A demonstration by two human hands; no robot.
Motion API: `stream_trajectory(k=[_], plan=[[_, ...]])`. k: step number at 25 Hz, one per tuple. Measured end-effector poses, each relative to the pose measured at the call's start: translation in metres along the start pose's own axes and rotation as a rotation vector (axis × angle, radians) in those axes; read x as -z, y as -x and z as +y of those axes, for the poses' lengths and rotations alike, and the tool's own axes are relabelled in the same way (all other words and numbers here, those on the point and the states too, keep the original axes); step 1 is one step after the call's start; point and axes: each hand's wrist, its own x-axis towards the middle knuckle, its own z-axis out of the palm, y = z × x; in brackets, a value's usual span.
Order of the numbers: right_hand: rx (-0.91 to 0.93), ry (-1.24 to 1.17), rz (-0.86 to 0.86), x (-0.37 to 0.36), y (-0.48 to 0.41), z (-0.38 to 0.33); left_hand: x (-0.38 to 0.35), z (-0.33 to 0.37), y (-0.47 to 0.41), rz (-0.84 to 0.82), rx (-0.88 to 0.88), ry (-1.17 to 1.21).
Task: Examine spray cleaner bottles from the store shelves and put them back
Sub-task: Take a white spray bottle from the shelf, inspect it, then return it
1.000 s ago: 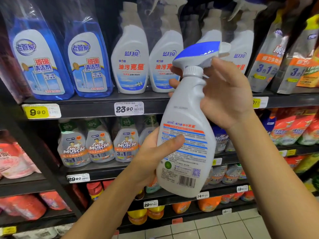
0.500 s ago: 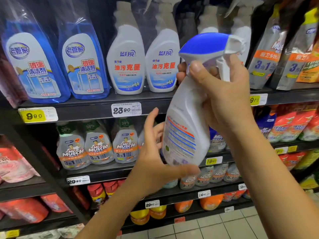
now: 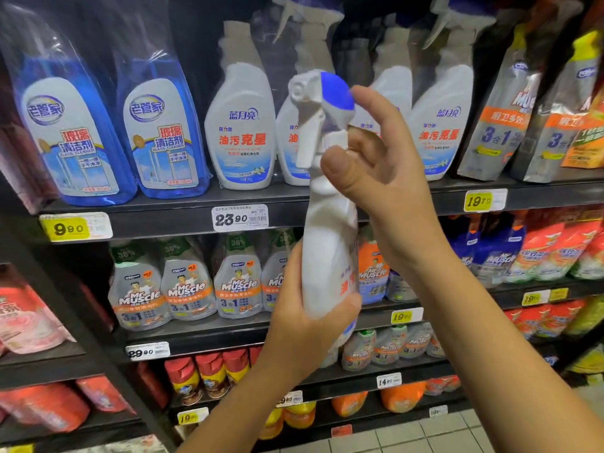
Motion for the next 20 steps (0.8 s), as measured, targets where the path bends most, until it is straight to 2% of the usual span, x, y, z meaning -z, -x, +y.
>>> stream_trajectory(k=[4, 8, 13, 17, 20], plan=[[-0.081, -0.021, -0.051, 0.014, 0.005, 0.017, 0.020, -0.002, 0.001, -0.199, 0.226, 0.298], [-0.141, -0.075, -0.103, 0.018, 0.007, 0.021, 0.028, 0.003, -0.001, -0.282, 0.270, 0.365], [0.104, -0.128, 0.033, 0.010, -0.027, -0.017, 0.037, 0.045, -0.038, -0.190, 0.067, 0.230], [0.287, -0.081, 0.107, 0.000, -0.076, -0.061, 0.036, 0.106, -0.078, -0.017, -0.251, -0.259], [0.381, 0.015, 0.150, -0.003, -0.113, -0.088, 0.038, 0.140, -0.112, 0.052, -0.360, -0.229]])
